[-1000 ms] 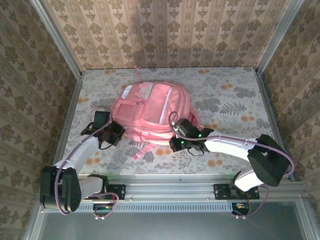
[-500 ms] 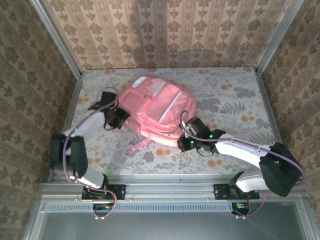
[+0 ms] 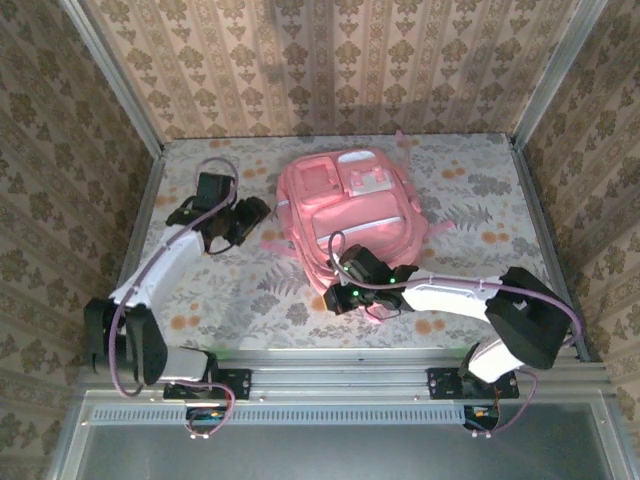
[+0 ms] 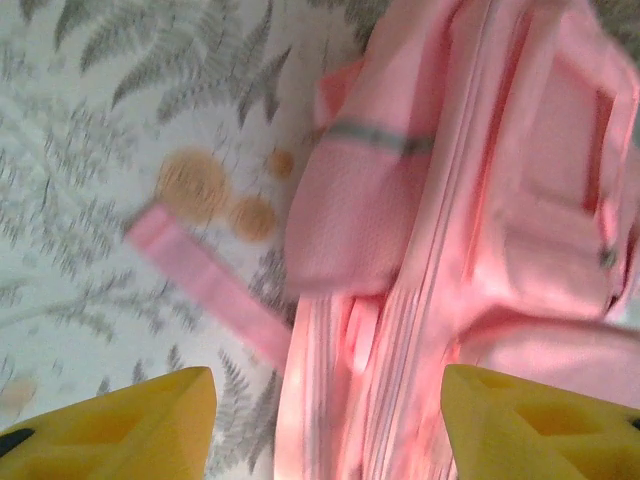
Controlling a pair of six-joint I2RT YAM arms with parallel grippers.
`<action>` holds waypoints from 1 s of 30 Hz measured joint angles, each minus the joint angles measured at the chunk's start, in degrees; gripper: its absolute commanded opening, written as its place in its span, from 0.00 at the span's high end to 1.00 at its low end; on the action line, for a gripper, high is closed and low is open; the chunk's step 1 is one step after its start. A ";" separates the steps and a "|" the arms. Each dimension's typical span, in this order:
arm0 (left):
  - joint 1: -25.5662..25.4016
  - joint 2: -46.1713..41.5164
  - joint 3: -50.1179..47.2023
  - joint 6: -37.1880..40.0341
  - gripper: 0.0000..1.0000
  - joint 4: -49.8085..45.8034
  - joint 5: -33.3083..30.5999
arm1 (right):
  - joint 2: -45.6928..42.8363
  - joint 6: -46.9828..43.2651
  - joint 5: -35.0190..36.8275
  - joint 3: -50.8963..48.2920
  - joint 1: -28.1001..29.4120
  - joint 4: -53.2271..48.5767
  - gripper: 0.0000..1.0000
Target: Pack the student bag
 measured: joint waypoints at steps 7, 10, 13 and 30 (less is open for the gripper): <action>-10.23 -3.15 -8.37 -5.57 0.39 1.33 0.26 | 4.04 3.58 -1.18 4.33 0.00 3.28 1.00; -13.55 -1.73 -8.46 -7.45 0.43 4.17 1.07 | 4.07 4.17 -1.29 4.42 0.00 3.58 1.00; -15.10 1.14 -8.46 -8.74 0.50 6.93 1.49 | 4.07 4.52 -1.27 4.42 0.00 3.61 1.00; -16.79 5.22 -8.46 -13.49 0.89 12.46 0.85 | 4.07 6.05 -1.27 4.42 0.00 4.63 1.00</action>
